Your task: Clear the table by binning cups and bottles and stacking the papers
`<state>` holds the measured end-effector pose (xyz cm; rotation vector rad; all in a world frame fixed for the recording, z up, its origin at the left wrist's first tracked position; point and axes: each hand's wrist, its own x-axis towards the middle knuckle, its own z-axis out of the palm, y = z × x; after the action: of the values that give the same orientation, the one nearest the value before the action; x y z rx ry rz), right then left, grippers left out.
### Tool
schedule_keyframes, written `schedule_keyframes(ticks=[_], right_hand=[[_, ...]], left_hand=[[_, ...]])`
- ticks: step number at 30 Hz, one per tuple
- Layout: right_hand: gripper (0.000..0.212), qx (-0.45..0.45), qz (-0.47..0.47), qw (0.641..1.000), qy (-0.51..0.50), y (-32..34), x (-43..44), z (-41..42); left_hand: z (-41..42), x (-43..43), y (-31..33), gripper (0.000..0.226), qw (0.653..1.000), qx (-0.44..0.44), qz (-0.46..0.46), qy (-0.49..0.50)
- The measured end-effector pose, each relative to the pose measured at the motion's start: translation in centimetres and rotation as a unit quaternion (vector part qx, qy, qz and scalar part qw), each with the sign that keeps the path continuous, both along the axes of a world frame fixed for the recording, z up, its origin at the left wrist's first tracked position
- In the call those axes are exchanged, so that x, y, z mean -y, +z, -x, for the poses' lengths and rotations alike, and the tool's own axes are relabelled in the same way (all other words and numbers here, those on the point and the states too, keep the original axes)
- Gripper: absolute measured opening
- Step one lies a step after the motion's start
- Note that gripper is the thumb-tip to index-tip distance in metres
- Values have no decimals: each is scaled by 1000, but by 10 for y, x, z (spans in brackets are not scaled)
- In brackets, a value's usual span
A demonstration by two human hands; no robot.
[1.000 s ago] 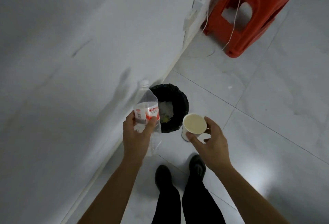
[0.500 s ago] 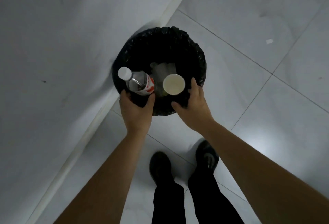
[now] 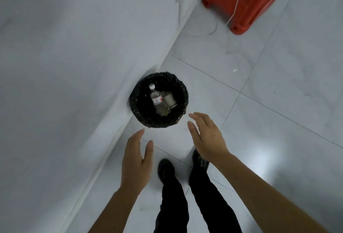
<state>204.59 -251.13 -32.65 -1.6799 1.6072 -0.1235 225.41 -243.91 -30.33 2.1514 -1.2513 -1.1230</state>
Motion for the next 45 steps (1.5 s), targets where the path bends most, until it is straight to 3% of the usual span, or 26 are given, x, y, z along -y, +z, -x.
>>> schedule_keyframes(ticks=[3, 8, 12, 16, 19, 22, 27, 29, 33, 40, 45], right_hand=[[55, -1, 22, 1000, -4, 114, -21, 28], [52, 33, 69, 993, -94, 288, -59, 74], [48, 49, 138, 973, -176, 377, -97, 98], [43, 73, 192, 923, -326, 416, -163, 100], [41, 69, 234, 859, -449, 420, -223, 77], [41, 72, 249, 769, -584, 415, -288, 32], [49, 14, 208, 676, -707, 416, -402, -49], [43, -15, 209, 623, -754, 425, -446, -83], [40, -81, 233, 494, -834, 437, -524, -143], [39, -78, 246, 254, -932, 431, -669, -233], [40, -67, 257, 146, -953, 415, -791, -270]], left_hand=[[15, 1, 113, 43, 1000, -16, 13, -8], [34, -6, 284, 47, 994, -51, 81, -50], [34, -17, 364, 46, 983, -68, 161, -64], [24, -29, 394, 40, 967, -119, 196, -107], [12, -30, 395, 39, 943, -129, 201, -230], [1, -24, 388, 43, 909, -121, 203, -344], [11, -30, 365, 48, 863, -176, 105, -462], [26, -50, 364, 48, 836, -195, 73, -507], [77, -116, 383, 49, 751, -223, 74, -617], [128, -308, 415, 53, 588, -256, 63, -764], [131, -475, 411, 61, 496, -241, 64, -832]])
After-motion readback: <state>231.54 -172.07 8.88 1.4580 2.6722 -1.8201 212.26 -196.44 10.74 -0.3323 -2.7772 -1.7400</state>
